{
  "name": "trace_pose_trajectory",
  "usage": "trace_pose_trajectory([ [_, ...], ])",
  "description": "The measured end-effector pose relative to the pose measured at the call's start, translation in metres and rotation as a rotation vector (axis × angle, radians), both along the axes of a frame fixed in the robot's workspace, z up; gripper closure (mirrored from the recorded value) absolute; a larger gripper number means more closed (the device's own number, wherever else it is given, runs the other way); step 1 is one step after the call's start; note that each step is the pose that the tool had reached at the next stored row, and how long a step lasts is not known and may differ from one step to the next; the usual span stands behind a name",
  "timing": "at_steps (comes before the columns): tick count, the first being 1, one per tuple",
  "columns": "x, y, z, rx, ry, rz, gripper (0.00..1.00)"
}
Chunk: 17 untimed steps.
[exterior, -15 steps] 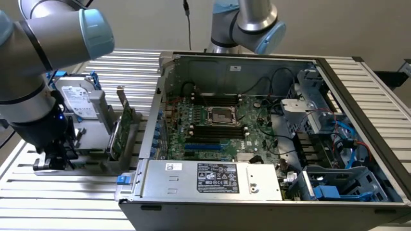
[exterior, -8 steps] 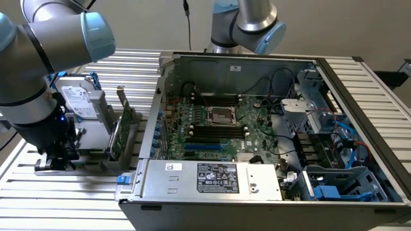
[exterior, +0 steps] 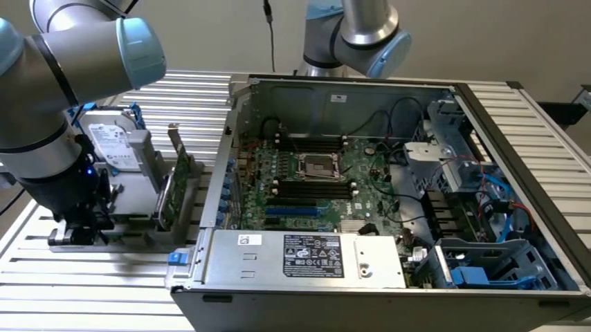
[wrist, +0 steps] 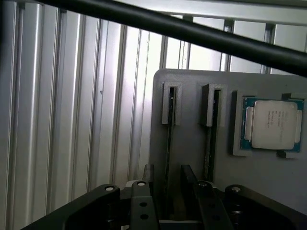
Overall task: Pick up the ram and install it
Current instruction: 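Pick up the ram and move it above insertion slot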
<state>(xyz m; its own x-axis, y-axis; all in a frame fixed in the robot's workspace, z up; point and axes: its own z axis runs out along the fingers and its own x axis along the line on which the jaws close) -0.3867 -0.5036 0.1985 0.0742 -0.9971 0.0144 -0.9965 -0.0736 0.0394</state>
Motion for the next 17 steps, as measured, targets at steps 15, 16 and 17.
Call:
trace_pose_trajectory([
  [15, 0.0000, 0.0000, -0.0003, 0.0000, 0.0000, -0.002, 0.82],
  [16, 0.0000, 0.0000, -0.0003, 0.0000, 0.0001, -0.002, 0.84],
  [17, 0.0000, 0.0000, -0.0003, -0.0001, 0.0001, -0.003, 0.84],
])
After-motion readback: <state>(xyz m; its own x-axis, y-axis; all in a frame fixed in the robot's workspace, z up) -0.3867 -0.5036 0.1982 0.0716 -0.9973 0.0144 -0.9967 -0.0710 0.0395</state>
